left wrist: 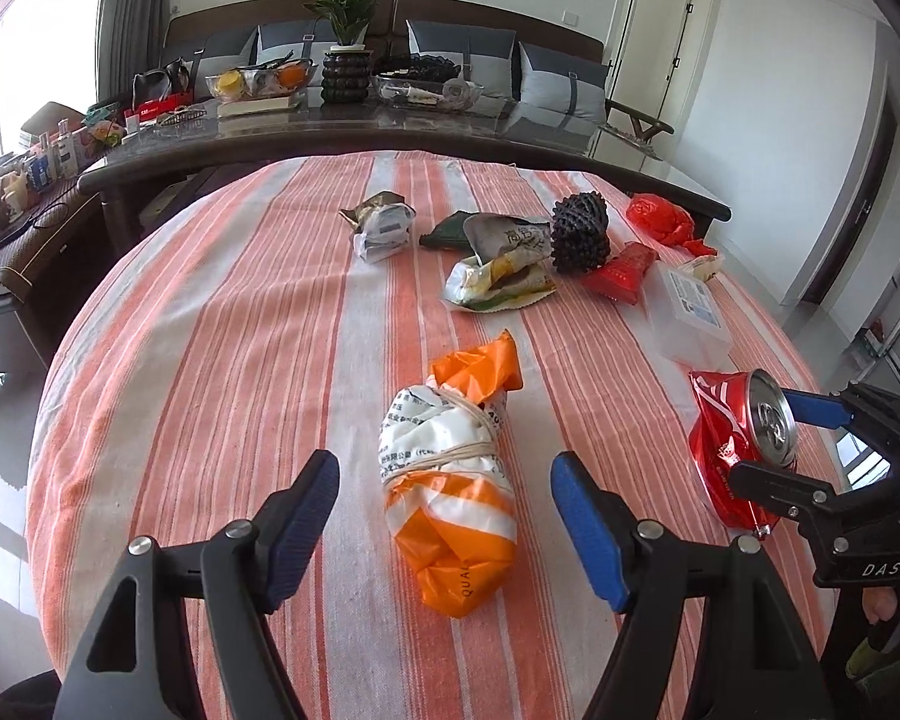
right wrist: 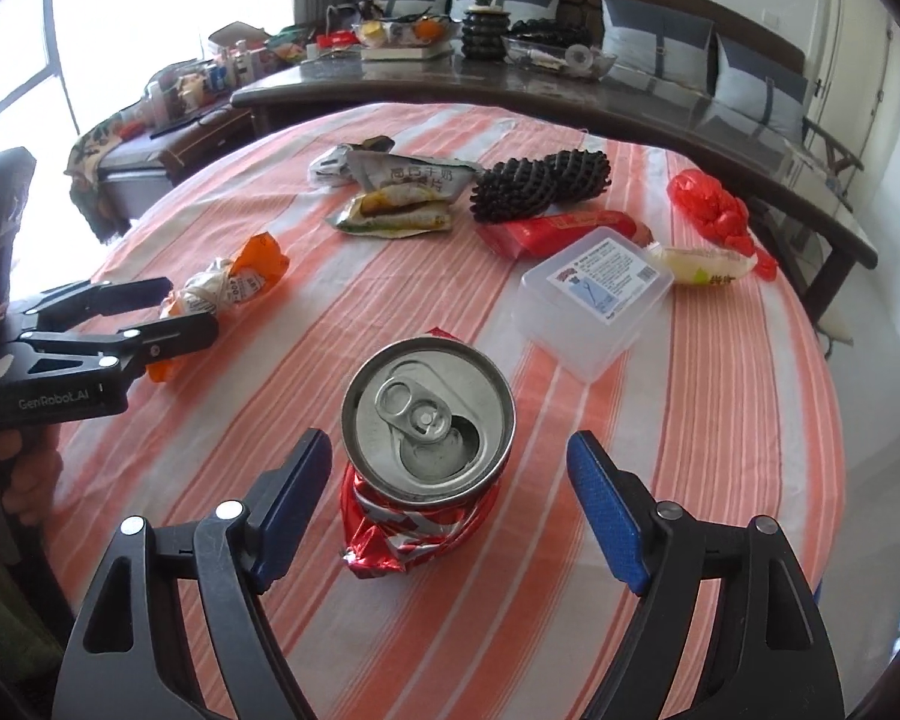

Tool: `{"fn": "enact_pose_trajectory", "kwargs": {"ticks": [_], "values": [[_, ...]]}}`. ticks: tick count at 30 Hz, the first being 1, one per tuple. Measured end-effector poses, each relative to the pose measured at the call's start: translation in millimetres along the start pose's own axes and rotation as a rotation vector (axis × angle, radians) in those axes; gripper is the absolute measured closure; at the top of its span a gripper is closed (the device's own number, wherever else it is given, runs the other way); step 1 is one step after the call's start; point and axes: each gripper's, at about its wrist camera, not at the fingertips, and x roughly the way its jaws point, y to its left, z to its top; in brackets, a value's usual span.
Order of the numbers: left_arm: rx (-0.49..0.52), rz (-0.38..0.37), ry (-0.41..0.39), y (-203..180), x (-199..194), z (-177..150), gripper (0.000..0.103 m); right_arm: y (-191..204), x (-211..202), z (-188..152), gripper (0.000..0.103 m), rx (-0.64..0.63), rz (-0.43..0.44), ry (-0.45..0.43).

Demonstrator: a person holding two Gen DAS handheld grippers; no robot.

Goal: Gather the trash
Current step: 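Grasp the orange-and-white snack bag with the left gripper while the right gripper holds the can, then move both items over the blue wastebasket and open both grippers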

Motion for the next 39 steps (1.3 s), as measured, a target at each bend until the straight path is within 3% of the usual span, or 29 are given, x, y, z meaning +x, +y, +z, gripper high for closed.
{"fn": "enact_pose_trajectory", "kwargs": {"ticks": [2, 3, 5, 13, 20, 29, 39], "values": [[0.019, 0.002, 0.015, -3.0, 3.1, 1.4, 0.046, 0.5, 3.4, 2.3, 0.023, 0.01, -0.006, 0.013], [0.029, 0.007, 0.028, -4.8, 6.4, 0.7, 0.058, 0.9, 4.7, 3.7, 0.024, 0.01, -0.015, 0.018], [0.041, 0.019, 0.028, -7.2, 6.9, -0.3, 0.058, 0.7, 4.7, 4.1, 0.05, 0.006, -0.037, 0.032], [-0.025, -0.048, 0.002, -5.4, -6.8, -2.5, 0.06, -14.7, -17.5, 0.5, 0.05, 0.049, -0.003, 0.008], [-0.008, -0.113, -0.011, -40.4, -16.0, 4.0, 0.06, -36.0, -37.6, -2.4, 0.05, 0.067, 0.039, -0.008], [0.073, -0.246, -0.004, -128.2, -11.1, 32.5, 0.06, -111.1, -75.1, -16.0, 0.05, 0.144, 0.022, -0.032], [0.205, -0.471, 0.073, -292.6, 30.1, 63.7, 0.06, -266.6, -103.9, -71.8, 0.05, 0.349, -0.187, 0.031]]}}
